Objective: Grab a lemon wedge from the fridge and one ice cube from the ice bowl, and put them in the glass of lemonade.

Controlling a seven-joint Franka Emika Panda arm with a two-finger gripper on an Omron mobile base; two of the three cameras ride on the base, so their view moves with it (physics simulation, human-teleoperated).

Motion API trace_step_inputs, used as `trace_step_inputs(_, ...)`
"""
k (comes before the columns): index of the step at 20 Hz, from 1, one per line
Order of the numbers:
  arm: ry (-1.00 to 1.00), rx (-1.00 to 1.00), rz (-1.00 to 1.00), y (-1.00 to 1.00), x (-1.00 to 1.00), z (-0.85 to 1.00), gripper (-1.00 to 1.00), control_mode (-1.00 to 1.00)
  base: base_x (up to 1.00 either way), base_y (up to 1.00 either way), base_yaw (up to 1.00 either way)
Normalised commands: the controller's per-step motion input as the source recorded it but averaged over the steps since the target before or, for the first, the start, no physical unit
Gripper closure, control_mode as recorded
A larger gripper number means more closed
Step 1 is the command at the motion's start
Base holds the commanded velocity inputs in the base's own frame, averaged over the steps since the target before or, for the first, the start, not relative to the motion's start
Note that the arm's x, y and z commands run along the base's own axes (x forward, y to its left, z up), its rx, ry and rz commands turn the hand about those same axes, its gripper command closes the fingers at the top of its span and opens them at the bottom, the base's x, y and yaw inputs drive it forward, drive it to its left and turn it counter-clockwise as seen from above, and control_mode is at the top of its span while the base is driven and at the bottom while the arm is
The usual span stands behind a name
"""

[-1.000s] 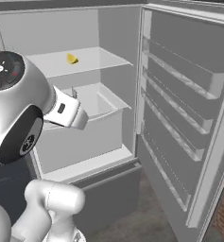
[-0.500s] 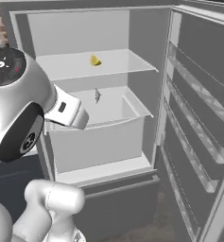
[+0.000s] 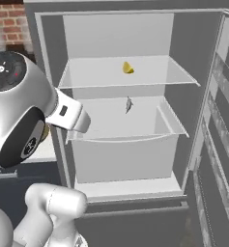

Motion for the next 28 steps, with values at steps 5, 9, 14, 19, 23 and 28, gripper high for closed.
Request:
trace_step_inputs(5, 0.00, 0.00, 0.00, 0.00, 0.00, 0.00, -1.00, 1.00, 0.40, -0.18, 0.25)
trace_step_inputs(9, 0.00, 0.00, 0.00, 0.00, 0.00, 0.00, -1.00, 1.00, 0.22, -0.40, 0.11)
trace_step_inputs(14, 0.00, 0.00, 0.00, 0.00, 0.00, 0.00, -1.00, 1.00, -0.03, -0.43, 0.01)
trace_step_inputs(19, 0.00, 0.00, 0.00, 0.00, 0.00, 0.00, -1.00, 1.00, 0.03, 0.00, 0.00)
trace_step_inputs(23, 0.00, 0.00, 0.00, 0.00, 0.02, 0.17, -1.00, -1.00, 0.04, 0.00, 0.00)
trace_step_inputs(28, -0.21, -0.06, 0.00, 0.00, -0.02, 0.78, -1.00, -1.00, 0.00, 0.00, 0.00)
